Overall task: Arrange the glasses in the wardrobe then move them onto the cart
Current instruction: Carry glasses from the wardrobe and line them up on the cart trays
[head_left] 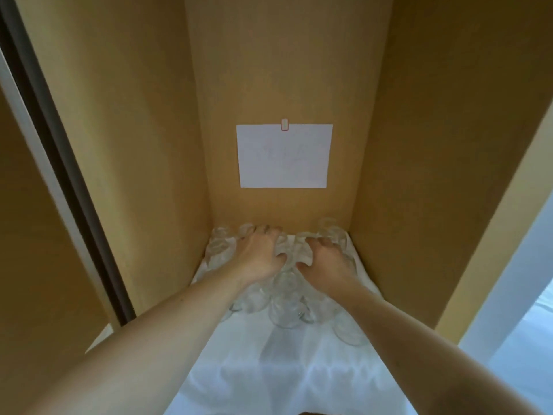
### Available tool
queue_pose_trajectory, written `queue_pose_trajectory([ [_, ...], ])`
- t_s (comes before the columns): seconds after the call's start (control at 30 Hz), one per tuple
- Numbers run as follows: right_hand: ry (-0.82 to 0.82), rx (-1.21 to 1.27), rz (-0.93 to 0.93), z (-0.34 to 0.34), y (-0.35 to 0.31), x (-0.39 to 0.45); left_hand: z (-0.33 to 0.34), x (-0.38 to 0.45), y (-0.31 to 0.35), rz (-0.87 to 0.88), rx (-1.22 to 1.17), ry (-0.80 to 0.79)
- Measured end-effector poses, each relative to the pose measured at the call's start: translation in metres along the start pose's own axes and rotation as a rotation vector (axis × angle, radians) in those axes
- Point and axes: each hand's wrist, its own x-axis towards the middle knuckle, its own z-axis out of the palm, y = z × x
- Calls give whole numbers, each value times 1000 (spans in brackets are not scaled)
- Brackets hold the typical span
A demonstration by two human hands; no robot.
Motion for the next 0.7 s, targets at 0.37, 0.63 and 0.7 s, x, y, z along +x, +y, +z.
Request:
queue_pose_trajectory([
  [0.37, 29, 9, 61, 3, 46, 110, 28, 104, -6, 10, 5, -39],
  [0.63, -32, 97, 186, 10, 85, 187, 52, 168, -14, 21, 47, -71],
  [0.7, -49, 83, 194, 15, 91, 200, 58, 181, -16, 10, 51, -80],
])
